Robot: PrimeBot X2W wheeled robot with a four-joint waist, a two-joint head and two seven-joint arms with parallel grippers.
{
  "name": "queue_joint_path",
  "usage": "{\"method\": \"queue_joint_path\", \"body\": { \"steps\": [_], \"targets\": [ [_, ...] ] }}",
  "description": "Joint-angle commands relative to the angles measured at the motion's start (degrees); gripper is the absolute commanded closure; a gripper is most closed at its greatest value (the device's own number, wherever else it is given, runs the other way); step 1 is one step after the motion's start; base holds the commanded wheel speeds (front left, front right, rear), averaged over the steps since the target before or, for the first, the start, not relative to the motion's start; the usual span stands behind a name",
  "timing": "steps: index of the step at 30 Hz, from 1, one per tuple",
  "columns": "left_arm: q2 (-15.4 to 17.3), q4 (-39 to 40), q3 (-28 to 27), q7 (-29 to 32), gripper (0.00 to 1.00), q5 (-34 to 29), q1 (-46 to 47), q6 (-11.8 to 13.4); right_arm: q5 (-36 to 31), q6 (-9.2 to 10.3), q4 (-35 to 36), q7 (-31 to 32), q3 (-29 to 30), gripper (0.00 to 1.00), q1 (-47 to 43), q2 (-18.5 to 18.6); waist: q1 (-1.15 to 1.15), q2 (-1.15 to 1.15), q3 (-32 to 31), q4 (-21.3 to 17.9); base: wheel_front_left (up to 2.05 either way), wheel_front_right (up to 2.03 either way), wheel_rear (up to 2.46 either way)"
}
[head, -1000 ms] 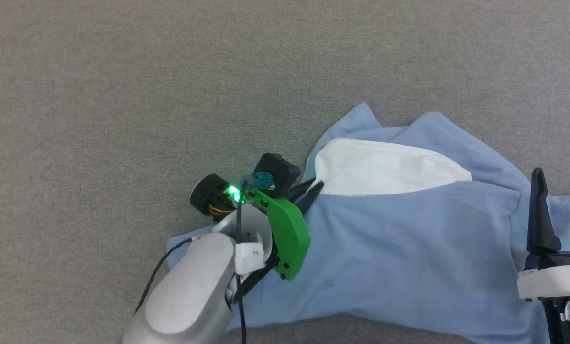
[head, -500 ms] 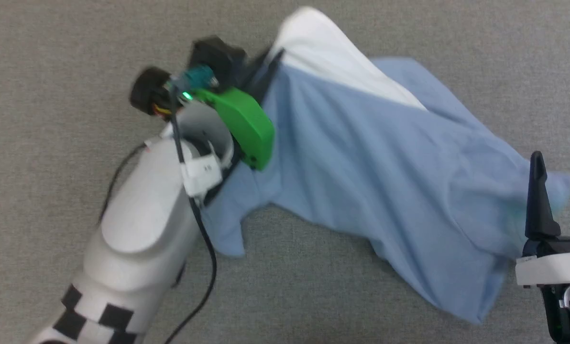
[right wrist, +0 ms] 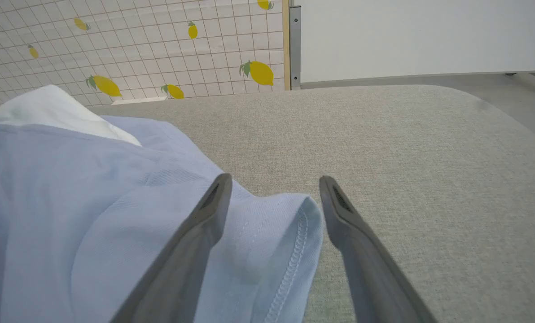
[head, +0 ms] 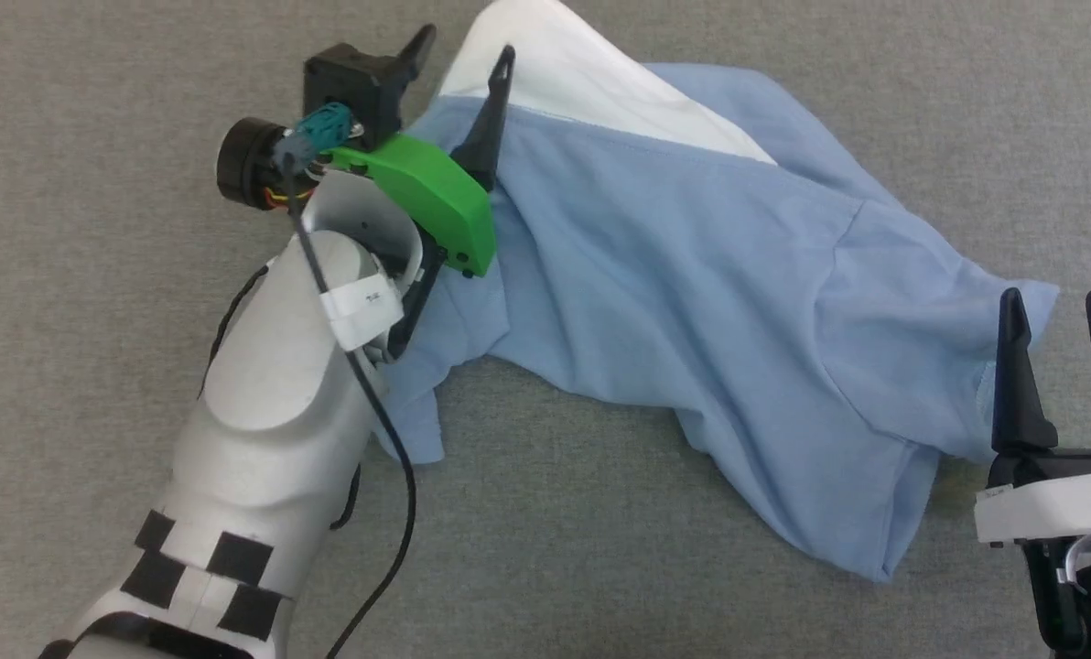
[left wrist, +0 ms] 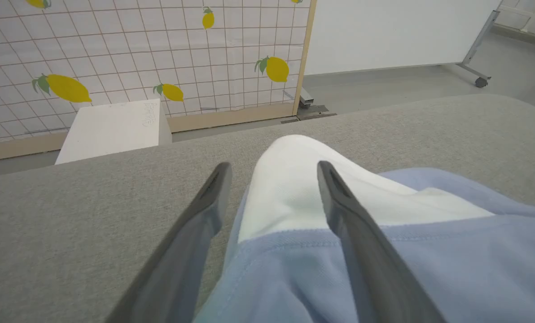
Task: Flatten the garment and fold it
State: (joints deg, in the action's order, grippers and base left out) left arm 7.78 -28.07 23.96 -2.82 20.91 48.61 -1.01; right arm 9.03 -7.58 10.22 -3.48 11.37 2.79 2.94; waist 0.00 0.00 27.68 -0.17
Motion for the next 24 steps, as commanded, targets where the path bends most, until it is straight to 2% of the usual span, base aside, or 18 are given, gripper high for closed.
{"method": "queue_joint_path", "body": {
  "steps": [1,6,9,11,17,24],
  "targets": [
    [0.6,1.5,-0.8,-1.4,0.0,0.9,-0.9,0.2,-0.4,0.09,-0.1,0.2,-0.1,0.0,-0.2,-0.1,0.0,0.0,-2.9,2.3,0.0,0.0,0.0],
    [2.8,8.9,-3.3,-4.3,0.0,1.3,-8.2,4.0,-0.4,0.09,-0.3,1.1,-0.6,0.0,-1.7,-0.1,0.0,0.0,-6.0,3.9,0.0,0.0,0.0],
    [4.7,13.5,-4.1,-3.2,0.0,1.6,-16.1,6.6,-0.4,0.09,0.1,1.7,-0.8,0.0,-2.5,-0.1,0.0,0.0,-7.0,4.4,0.0,0.0,0.0],
    [5.3,15.8,-4.4,-1.8,0.0,2.9,-21.1,7.3,-0.6,0.09,0.5,2.2,-1.0,0.0,-3.0,-0.1,0.0,0.0,-7.1,4.7,0.0,0.0,0.0],
    [7.5,19.1,-2.5,4.5,0.0,5.2,-29.0,6.1,-1.6,0.09,2.3,3.9,-0.5,0.0,-3.8,-0.1,0.0,0.0,-6.6,5.4,0.0,0.0,0.0],
    [8.8,18.9,-0.8,11.0,0.0,6.0,-29.0,5.7,-1.9,0.09,4.1,5.1,-0.6,0.0,-3.5,-0.1,0.0,0.0,-5.3,5.4,0.0,0.0,0.0]
  ]
}}
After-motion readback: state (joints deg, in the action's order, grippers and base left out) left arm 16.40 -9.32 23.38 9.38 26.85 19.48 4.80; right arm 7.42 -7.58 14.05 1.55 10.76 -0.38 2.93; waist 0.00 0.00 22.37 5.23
